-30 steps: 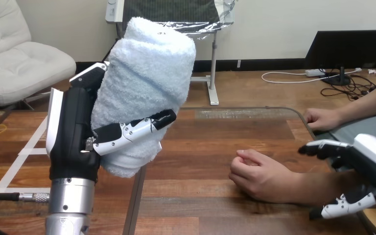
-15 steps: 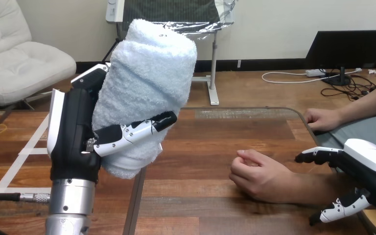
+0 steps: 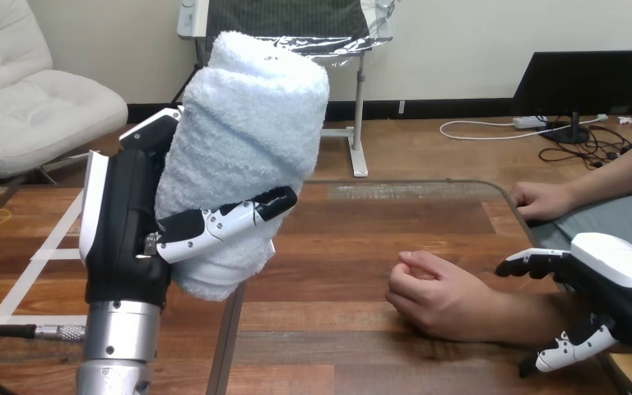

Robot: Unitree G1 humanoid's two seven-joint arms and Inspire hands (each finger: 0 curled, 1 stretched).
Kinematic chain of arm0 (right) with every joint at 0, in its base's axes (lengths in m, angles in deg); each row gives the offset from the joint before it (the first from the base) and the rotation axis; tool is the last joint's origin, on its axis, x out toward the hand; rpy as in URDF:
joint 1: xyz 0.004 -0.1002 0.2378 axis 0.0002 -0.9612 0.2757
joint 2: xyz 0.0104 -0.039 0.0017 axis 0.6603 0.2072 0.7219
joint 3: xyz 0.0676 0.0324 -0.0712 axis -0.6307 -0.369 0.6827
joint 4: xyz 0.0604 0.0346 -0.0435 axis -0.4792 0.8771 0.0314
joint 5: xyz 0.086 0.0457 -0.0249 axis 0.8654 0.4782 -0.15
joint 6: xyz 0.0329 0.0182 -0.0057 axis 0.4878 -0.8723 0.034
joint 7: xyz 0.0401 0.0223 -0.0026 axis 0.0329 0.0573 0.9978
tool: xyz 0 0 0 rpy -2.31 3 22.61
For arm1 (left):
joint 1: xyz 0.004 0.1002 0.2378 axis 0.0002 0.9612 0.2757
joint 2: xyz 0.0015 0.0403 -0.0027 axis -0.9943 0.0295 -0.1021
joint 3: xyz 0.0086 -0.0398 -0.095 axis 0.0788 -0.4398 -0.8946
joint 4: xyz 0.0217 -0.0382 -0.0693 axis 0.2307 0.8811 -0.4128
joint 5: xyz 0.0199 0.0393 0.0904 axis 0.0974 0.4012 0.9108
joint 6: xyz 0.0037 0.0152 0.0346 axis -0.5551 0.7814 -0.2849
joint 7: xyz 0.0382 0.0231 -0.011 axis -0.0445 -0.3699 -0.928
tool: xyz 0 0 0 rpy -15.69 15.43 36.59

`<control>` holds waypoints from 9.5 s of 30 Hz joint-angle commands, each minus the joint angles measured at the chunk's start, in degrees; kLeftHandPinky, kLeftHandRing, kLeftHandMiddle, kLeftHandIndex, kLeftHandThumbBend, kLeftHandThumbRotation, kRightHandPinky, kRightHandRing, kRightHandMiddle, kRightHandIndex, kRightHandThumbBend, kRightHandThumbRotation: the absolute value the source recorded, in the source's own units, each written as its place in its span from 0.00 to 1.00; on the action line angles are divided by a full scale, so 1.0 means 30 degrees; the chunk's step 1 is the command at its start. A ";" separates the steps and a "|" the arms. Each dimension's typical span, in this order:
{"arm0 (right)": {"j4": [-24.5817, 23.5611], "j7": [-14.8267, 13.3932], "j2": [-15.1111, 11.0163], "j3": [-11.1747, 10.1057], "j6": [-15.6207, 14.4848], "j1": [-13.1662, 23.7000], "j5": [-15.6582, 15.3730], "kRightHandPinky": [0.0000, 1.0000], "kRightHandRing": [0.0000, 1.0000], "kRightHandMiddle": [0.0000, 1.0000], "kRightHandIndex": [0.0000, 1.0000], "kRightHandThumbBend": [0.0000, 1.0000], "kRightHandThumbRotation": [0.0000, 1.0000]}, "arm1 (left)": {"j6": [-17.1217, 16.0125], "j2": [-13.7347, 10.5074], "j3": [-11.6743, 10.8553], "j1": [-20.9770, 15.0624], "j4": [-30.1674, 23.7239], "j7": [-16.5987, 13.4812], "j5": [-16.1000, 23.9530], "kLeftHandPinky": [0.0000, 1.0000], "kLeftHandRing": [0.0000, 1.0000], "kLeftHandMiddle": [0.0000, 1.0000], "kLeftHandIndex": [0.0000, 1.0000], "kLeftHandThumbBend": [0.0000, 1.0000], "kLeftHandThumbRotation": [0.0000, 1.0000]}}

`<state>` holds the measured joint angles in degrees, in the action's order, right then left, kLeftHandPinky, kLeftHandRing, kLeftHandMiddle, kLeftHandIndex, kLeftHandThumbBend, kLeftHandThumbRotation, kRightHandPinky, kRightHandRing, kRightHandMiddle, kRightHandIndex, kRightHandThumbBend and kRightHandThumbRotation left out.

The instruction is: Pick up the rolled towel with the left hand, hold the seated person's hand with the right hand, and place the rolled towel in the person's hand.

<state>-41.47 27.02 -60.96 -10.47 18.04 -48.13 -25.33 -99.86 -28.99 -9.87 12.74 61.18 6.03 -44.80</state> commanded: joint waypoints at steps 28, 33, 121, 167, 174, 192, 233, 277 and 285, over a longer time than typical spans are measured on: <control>0.2651 -0.2528 -0.0095 0.2603 -0.0702 0.3437 -0.2401 0.75 0.80 0.81 0.79 0.98 0.17 | -0.0929 0.0116 -0.0056 -0.0835 -0.0286 0.0041 -0.0302 0.18 0.23 0.30 0.37 0.47 0.00; 0.3032 -0.2454 -0.0052 0.3046 -0.0952 0.3852 -0.2696 0.73 0.80 0.81 0.79 0.96 0.19 | -0.0948 0.0146 -0.0060 -0.0815 -0.0308 0.0057 -0.0343 0.17 0.23 0.30 0.37 0.47 0.00; 0.9074 -0.0564 0.1121 0.8851 -0.4651 0.7832 -0.4195 0.44 0.55 0.62 0.65 0.90 0.09 | -0.2669 -0.0285 -0.0890 -0.1280 0.0277 0.0350 -0.1125 0.17 0.22 0.29 0.36 0.43 0.00; 0.8524 -0.0757 0.0635 0.8193 -0.4231 0.7342 -0.2764 0.33 0.44 0.50 0.44 0.94 0.00 | -0.2656 -0.0100 -0.0885 -0.1490 0.0612 0.0330 -0.0967 0.16 0.22 0.28 0.36 0.44 0.00; 0.8395 -0.0766 0.0570 0.7822 -0.4089 0.7268 -0.2099 0.35 0.45 0.51 0.42 0.93 0.00 | -0.2982 -0.0080 -0.0885 -0.1629 0.0976 0.0426 -0.1161 0.16 0.22 0.29 0.36 0.43 0.00; 0.6819 -0.0320 0.0049 0.6465 -0.4249 0.7088 -0.0457 0.20 0.27 0.36 0.40 0.88 0.00 | -0.3382 0.0186 -0.0913 -0.2169 0.2321 0.0087 -0.1125 0.16 0.22 0.29 0.36 0.43 0.00; 0.2571 0.0857 -0.1015 0.3528 -0.5502 0.7156 0.1742 0.24 0.31 0.39 0.41 0.89 0.04 | -0.4366 0.1387 -0.0621 -0.4234 0.6777 -0.0566 -0.0808 0.18 0.24 0.30 0.37 0.49 0.00; -0.0077 0.2184 -0.0622 0.2582 -0.7255 0.8113 0.2332 0.28 0.34 0.40 0.40 0.92 0.04 | -0.8076 0.2974 -0.0518 -0.8921 1.6463 0.0730 -0.2370 0.23 0.29 0.35 0.41 0.51 0.00; -0.0389 0.2123 -0.0404 0.2522 -0.7373 0.8063 0.2385 0.28 0.33 0.39 0.39 0.93 0.04 | -0.8761 0.3469 -0.0328 -0.9651 1.8335 0.1098 -0.2509 0.25 0.30 0.36 0.42 0.54 0.00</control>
<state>-41.36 33.83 -62.43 -1.83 -3.48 -27.55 -18.90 -123.17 -22.16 -11.79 -10.18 113.84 8.60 -51.66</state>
